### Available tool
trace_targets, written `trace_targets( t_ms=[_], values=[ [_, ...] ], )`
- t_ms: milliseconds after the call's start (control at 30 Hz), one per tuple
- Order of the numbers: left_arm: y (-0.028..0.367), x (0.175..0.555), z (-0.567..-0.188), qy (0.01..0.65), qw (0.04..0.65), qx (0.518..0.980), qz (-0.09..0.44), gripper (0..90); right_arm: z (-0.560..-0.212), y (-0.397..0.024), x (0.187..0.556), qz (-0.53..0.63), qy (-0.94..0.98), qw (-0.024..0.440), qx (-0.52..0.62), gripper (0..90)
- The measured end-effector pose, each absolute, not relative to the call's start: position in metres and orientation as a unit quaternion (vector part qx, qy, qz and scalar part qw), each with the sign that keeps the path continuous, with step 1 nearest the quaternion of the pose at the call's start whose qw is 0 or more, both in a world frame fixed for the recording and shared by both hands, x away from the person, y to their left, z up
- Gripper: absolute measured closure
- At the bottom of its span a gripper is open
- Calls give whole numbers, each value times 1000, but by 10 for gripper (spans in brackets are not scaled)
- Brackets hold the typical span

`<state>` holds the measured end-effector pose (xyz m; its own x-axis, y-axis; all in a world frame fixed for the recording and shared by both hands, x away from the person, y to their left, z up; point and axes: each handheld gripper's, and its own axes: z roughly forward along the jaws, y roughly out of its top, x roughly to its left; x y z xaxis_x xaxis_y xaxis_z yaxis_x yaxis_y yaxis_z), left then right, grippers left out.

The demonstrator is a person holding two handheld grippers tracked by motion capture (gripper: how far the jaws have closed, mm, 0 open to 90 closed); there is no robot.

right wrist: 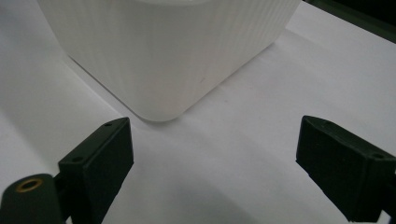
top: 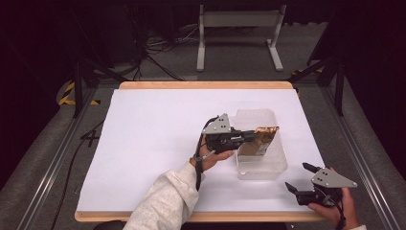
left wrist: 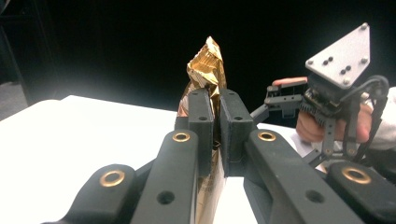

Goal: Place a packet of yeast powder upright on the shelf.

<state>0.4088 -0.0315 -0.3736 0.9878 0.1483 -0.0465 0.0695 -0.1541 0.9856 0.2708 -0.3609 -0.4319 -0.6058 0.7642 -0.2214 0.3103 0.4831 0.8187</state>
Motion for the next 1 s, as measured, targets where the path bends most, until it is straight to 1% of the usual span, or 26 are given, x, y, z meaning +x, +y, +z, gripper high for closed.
trace_targets(
  t_ms=[367,1000],
  values=[
    [-25,413,-382,82,659,748,16,851,-433,-361,271,384,810,293,333,117],
    [-26,413,-381,82,651,754,23,840,-432,-359,272,383,811,293,332,117]
  ],
)
